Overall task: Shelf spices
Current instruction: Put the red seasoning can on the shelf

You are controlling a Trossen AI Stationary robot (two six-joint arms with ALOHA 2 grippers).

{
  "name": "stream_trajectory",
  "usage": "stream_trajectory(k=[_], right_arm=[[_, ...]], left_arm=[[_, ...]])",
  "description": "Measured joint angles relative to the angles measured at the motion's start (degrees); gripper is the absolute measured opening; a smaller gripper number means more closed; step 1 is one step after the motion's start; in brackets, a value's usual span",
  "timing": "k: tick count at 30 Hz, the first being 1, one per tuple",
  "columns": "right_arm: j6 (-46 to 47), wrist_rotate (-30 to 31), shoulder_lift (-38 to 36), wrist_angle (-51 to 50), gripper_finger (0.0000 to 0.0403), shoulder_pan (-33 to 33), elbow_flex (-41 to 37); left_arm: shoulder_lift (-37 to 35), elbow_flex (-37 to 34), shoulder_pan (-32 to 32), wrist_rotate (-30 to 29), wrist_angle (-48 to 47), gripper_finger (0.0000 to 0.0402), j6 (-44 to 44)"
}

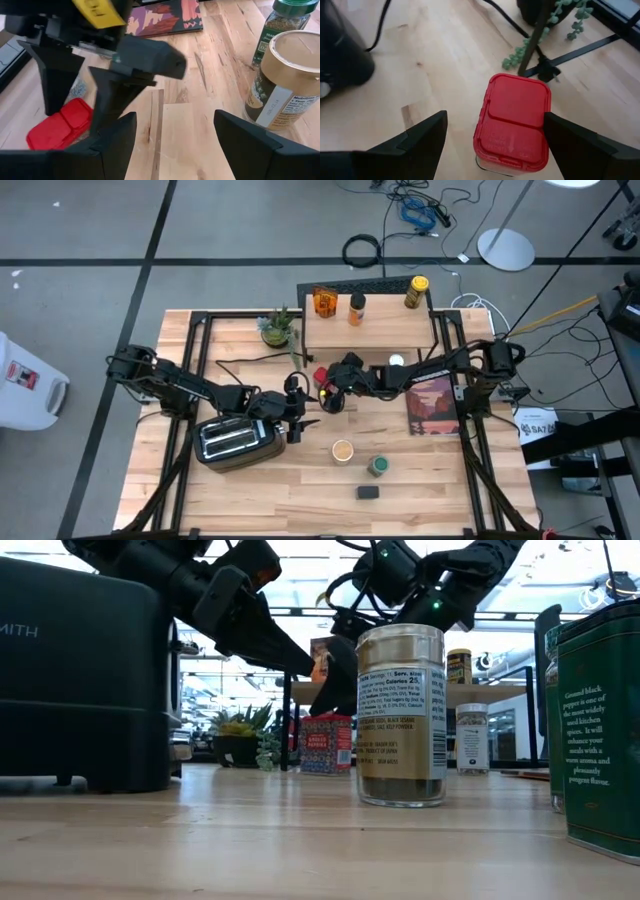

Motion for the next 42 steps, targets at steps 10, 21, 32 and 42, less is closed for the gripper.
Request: stream_trajectory(k=[10,21,32,42], right_arm=[[3.1,0.1,-0.1,-2.8,0.0313,4.2,0.1],[2.6,-1.8,-3.6,-6.8,0.0313,7.5,-0.3],[1.1,-4.4,-7.5,-11.1,0.0313,5.4,-0.4],[2.3,-6.1,-5.1,-11.2,0.0313,4.4,-0.3]], left_arm=[[0.0,0.0,0.0,0.4,-0.2,0.0276,0.2],[0.0,0.0,0.0,0.4,-1.5,0.0276,0.2],[0.0,-0.1,0.1,0.2,-1.2,0.0276,0.2],[0.0,-0.1,0.1,0.0,-1.2,0.0276,-1.1]])
